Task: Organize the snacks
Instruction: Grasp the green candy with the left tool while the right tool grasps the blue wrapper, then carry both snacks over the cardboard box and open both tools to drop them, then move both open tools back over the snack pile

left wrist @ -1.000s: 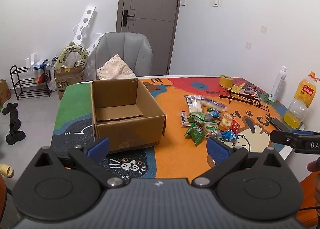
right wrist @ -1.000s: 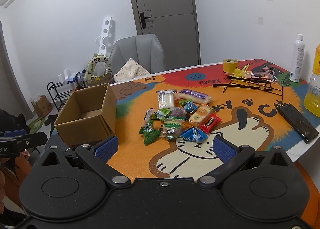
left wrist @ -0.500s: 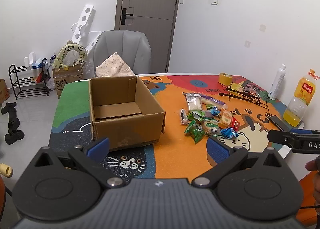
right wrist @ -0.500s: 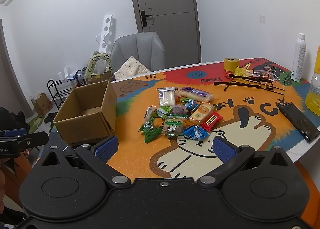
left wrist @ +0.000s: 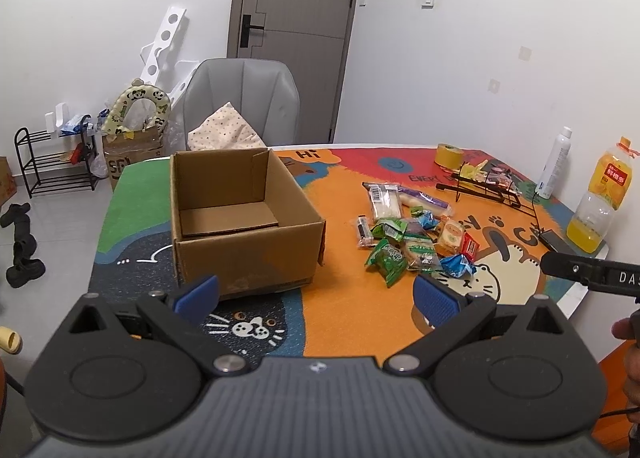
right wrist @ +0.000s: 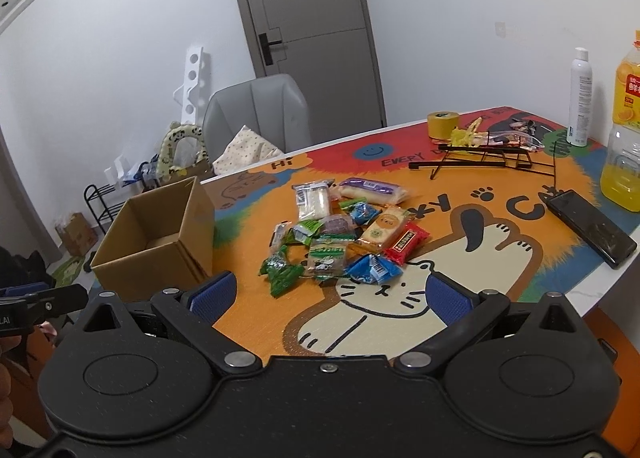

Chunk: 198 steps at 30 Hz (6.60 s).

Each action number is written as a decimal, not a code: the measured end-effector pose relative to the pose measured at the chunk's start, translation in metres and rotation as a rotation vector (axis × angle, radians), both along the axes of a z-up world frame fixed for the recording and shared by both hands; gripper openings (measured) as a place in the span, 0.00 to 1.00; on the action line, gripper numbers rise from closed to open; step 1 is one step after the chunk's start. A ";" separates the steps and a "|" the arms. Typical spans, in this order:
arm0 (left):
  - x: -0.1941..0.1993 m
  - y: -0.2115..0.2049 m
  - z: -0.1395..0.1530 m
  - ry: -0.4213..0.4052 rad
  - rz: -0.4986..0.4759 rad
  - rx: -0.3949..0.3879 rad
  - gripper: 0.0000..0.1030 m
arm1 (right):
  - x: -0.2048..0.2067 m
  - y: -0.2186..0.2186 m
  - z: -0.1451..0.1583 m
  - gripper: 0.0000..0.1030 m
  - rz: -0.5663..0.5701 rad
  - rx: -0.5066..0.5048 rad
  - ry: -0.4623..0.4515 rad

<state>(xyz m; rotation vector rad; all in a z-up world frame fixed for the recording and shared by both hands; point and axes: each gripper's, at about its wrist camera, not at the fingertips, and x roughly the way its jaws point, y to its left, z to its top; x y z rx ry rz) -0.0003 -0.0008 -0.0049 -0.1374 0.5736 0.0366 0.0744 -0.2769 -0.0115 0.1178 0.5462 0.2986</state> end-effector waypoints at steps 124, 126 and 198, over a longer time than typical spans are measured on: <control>0.140 0.000 -0.029 -0.089 0.033 -0.096 0.35 | 0.131 0.094 -0.033 0.23 0.246 0.056 -0.029; 0.137 0.008 -0.028 -0.092 0.045 -0.094 0.35 | 0.133 0.100 -0.031 0.23 0.257 0.059 -0.030; 0.120 0.033 -0.019 0.007 0.177 -0.094 0.92 | 0.117 0.065 -0.026 0.99 0.163 0.052 0.032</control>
